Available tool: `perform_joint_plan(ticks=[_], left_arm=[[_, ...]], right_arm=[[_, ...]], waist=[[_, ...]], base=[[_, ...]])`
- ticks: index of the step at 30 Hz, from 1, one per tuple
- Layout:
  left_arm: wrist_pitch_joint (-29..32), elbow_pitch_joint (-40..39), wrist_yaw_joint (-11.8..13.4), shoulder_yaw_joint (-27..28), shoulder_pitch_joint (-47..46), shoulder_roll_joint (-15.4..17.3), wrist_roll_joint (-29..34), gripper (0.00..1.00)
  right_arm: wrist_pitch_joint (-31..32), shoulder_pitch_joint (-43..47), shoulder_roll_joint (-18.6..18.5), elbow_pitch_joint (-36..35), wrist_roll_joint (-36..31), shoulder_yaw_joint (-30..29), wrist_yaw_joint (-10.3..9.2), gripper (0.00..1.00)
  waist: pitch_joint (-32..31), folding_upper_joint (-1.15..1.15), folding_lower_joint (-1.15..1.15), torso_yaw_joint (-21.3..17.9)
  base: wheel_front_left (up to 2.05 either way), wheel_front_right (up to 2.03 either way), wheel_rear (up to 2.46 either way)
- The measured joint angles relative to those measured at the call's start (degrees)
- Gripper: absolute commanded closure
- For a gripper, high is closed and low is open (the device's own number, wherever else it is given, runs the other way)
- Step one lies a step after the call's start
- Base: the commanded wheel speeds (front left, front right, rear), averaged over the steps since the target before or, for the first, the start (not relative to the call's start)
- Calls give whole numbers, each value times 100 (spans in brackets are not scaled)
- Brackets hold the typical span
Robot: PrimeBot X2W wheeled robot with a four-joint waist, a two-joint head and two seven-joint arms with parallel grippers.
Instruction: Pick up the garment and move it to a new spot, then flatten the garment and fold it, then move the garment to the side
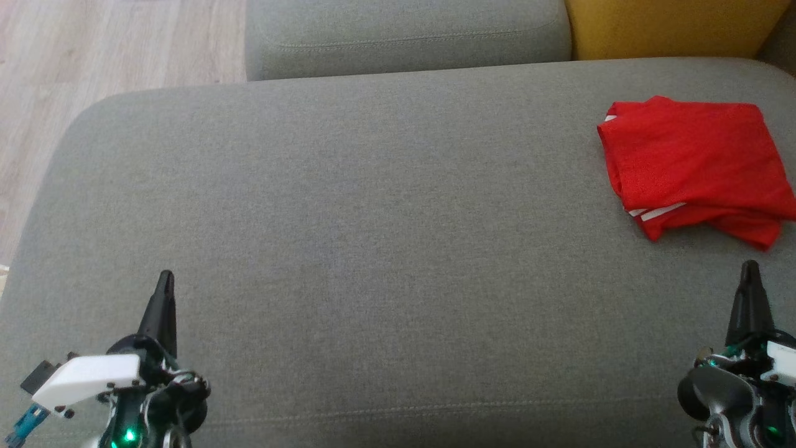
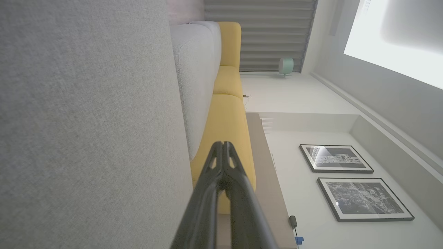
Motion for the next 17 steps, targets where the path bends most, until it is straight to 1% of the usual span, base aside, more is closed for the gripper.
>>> perform_joint_plan(ticks=[17], left_arm=[[5,1,0,45,-3,-14,42,100]], right_arm=[[2,0,9,0,-9,-24,0,100]], waist=[[0,0,0,0]], base=[[0,0,0]])
